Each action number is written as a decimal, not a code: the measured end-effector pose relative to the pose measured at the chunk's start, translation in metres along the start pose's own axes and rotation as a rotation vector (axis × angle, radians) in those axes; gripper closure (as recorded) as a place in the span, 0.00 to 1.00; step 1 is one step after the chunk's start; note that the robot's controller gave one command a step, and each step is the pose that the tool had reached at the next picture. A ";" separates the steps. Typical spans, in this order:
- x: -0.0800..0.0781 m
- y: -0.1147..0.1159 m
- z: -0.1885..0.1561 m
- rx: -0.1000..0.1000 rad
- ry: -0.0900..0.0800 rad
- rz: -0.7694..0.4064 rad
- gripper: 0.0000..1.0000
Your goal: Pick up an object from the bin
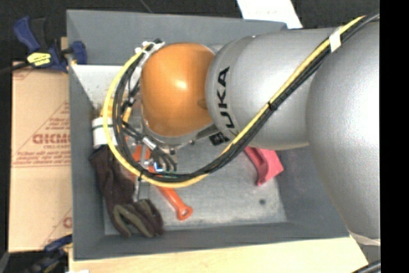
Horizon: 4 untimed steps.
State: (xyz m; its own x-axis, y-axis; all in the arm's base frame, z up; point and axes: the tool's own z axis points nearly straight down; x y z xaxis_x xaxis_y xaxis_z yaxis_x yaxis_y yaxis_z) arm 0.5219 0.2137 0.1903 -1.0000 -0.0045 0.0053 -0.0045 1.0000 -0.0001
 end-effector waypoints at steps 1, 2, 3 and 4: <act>-0.002 -0.001 -0.004 -0.002 -0.007 0.006 0.00; -0.075 -0.009 0.104 -0.005 -0.012 0.242 0.00; -0.044 -0.029 0.119 -0.004 -0.013 0.043 0.00; -0.118 -0.032 0.118 -0.008 -0.014 0.514 0.00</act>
Offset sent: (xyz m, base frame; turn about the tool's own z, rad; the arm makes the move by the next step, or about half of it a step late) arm 0.0801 -0.0101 -0.1203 0.2715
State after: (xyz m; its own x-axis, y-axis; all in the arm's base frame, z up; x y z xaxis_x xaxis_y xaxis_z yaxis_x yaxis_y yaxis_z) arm 0.6398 0.1820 0.0714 -0.8732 0.4874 -0.0069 0.4873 0.8732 0.0083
